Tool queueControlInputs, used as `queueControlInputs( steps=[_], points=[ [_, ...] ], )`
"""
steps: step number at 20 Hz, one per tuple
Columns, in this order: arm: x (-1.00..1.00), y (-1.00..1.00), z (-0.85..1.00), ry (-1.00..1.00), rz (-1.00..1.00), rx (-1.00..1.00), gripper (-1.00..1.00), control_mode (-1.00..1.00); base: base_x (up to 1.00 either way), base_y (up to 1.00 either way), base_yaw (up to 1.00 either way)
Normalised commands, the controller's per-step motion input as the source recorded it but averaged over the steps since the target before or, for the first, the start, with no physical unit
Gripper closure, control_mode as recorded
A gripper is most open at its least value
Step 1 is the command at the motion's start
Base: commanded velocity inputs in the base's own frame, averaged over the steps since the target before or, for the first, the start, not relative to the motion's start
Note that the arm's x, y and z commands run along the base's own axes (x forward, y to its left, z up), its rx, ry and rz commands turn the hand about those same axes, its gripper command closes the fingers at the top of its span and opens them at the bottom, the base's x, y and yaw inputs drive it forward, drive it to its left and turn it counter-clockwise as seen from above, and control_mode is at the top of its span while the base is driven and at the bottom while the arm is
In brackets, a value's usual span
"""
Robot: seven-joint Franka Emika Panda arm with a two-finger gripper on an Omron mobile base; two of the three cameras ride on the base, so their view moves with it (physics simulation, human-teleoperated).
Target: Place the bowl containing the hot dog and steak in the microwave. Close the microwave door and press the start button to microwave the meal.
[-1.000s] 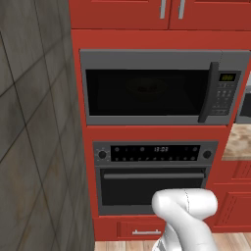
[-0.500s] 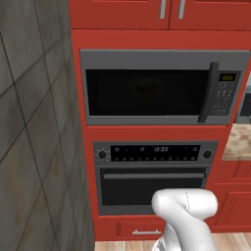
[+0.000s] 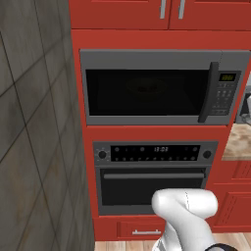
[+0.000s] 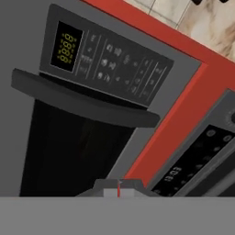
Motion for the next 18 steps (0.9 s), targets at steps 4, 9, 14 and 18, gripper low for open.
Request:
queueControlInputs(
  steps=[4, 9, 14, 18],
  points=[
    [0.17, -0.09, -0.20, -0.04, -0.03, 0.03, 1.00, -1.00, 0.00, 0.00, 0.00],
    [0.16, -0.02, -0.26, -0.07, -0.10, 0.00, 1.00, -1.00, 0.00, 0.00, 0.00],
    [0.21, 0.00, -0.18, -0.07, -0.15, 0.00, 1.00, -1.00, 0.00, 0.00, 0.00],
    [0.25, -0.07, -0.03, -0.02, -0.13, 0.02, 1.00, -1.00, 0.00, 0.00, 0.00]
  ],
)
